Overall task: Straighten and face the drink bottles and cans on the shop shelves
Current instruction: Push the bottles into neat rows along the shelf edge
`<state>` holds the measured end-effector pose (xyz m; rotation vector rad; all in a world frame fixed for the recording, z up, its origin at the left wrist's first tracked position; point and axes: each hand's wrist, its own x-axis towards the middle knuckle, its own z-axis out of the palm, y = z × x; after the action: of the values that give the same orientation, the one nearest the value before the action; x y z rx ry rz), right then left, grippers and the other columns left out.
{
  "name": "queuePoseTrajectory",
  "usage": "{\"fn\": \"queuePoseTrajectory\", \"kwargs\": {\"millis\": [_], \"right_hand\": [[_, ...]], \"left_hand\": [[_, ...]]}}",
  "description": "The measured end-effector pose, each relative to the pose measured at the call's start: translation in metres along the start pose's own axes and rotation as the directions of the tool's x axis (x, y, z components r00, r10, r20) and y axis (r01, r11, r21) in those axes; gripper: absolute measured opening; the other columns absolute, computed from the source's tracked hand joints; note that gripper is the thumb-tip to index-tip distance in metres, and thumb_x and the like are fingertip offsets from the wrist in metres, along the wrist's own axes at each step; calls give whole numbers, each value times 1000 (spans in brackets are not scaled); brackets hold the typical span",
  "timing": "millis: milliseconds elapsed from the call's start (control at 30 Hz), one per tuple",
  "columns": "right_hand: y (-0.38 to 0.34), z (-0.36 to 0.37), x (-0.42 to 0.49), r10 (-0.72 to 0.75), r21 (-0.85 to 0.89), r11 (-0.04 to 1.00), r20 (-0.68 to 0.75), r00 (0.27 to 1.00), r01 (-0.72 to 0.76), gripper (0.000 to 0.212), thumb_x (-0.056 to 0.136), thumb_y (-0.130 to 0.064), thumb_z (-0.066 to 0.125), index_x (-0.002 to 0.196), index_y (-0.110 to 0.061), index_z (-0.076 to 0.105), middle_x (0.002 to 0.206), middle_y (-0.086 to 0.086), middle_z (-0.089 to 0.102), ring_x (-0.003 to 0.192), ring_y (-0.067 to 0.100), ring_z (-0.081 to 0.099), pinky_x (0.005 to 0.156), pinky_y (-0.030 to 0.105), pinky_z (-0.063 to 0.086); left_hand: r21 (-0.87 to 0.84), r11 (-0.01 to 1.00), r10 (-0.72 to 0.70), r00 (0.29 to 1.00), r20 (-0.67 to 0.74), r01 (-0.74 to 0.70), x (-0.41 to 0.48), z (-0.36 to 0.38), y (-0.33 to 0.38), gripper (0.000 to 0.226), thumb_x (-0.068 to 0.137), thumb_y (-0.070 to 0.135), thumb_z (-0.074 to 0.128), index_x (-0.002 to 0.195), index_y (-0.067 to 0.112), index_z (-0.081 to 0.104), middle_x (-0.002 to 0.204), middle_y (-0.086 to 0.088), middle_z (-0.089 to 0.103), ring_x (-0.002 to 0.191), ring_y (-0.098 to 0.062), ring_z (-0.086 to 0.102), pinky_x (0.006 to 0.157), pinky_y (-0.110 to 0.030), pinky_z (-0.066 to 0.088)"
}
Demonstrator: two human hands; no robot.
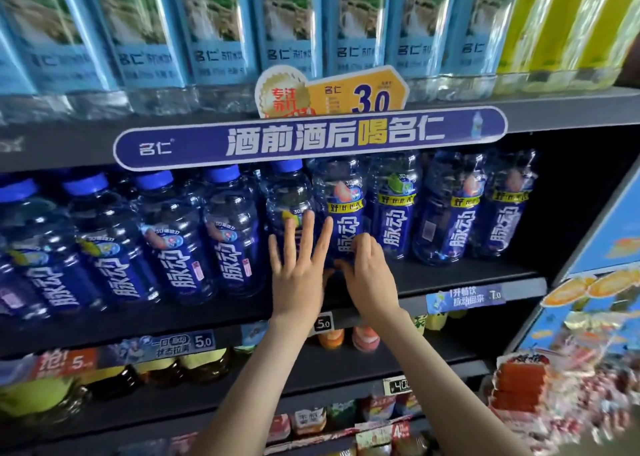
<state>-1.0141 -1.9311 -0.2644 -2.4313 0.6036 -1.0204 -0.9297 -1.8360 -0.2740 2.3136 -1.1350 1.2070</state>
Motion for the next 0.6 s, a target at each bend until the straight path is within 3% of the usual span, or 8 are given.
{"fn": "queuePoseTrajectory", "kwargs": {"millis": [100,233,367,433,600], "right_hand": [[-1,-2,3,-22,3,1000,-12,1000,22,25,86,-11,64,101,-1,46,101,13,54,95,30,51,75,38,46],[-3,1,-1,-88,5,996,-64,994,89,29,79,-5,71,98,-2,49,93,13,55,85,32,54,70,41,50],[-10,7,-7,-187,20,982,-43,981,188,34,81,-2,67,110,-1,51,99,12,56,92,27,51,80,33,46],[-14,8,-6,-214,54,975,-18,977,215,38,81,-2,65,116,1,50,104,14,56,97,26,50,84,29,41],[-25,3,-3,-213,141,968,12,977,209,44,84,2,60,125,4,46,116,16,54,109,26,48,93,25,35]], "left_hand": [[6,1000,-11,1000,9,11,-3,-10,-9,110,74,13,77,153,20,1,159,-7,-16,145,-27,-16,116,-49,-7],[60,991,-119,993,24,118,-8,-19,-17,115,71,33,80,152,16,1,159,-14,-1,146,-25,-14,115,-50,-9],[61,994,-93,994,62,90,-8,-19,-18,120,67,4,80,152,15,-5,158,-11,-18,146,-24,-15,115,-50,-11],[68,994,-90,993,72,85,-5,-19,-17,118,68,3,78,152,14,-4,158,-12,-17,147,-26,-9,115,-50,-9],[55,994,-98,995,19,96,1,-29,-15,111,71,26,82,152,14,6,157,-13,10,144,-31,12,115,-50,0]]}}
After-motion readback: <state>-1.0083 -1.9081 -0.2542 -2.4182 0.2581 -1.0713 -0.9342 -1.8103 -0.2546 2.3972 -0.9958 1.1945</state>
